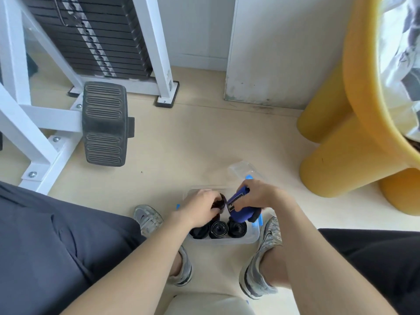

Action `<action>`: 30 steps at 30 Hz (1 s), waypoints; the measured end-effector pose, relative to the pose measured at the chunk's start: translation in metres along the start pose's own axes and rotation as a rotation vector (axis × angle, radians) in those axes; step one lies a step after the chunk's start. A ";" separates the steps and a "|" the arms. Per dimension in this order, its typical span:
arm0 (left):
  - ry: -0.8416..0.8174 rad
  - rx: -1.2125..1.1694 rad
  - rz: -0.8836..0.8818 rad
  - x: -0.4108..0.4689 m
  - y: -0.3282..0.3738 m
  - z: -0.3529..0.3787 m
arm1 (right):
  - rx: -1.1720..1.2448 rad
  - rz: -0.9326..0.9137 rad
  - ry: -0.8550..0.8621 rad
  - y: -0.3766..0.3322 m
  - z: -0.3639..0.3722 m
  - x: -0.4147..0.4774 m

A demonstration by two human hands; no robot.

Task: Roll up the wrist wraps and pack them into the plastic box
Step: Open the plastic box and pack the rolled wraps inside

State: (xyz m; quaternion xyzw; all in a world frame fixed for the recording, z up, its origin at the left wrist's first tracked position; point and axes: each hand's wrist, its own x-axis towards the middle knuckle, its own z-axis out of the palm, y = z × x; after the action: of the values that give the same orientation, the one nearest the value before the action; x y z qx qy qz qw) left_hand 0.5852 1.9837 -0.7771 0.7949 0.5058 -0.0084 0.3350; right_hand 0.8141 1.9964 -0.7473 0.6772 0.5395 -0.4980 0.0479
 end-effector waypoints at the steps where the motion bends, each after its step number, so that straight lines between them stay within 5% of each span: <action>1: -0.019 0.093 0.019 0.000 0.001 0.006 | -0.040 -0.008 0.068 0.007 0.002 0.000; 9: -0.285 0.390 0.053 0.007 -0.004 0.033 | -0.260 -0.118 0.489 0.034 0.044 0.003; 13: -0.312 0.547 0.060 0.003 -0.014 0.034 | -0.445 -0.075 0.515 0.027 0.067 0.016; 18: -0.339 0.435 0.048 0.006 -0.016 0.033 | -0.482 0.045 0.503 0.012 0.090 0.026; 30: -0.379 0.291 0.034 0.017 -0.026 0.034 | -0.500 -0.183 0.404 0.021 0.087 0.036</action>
State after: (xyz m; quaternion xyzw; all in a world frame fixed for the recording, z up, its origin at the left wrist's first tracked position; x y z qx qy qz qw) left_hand 0.5830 1.9861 -0.8229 0.8273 0.4140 -0.2248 0.3060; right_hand 0.7735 1.9602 -0.8265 0.6783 0.7022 -0.2078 0.0597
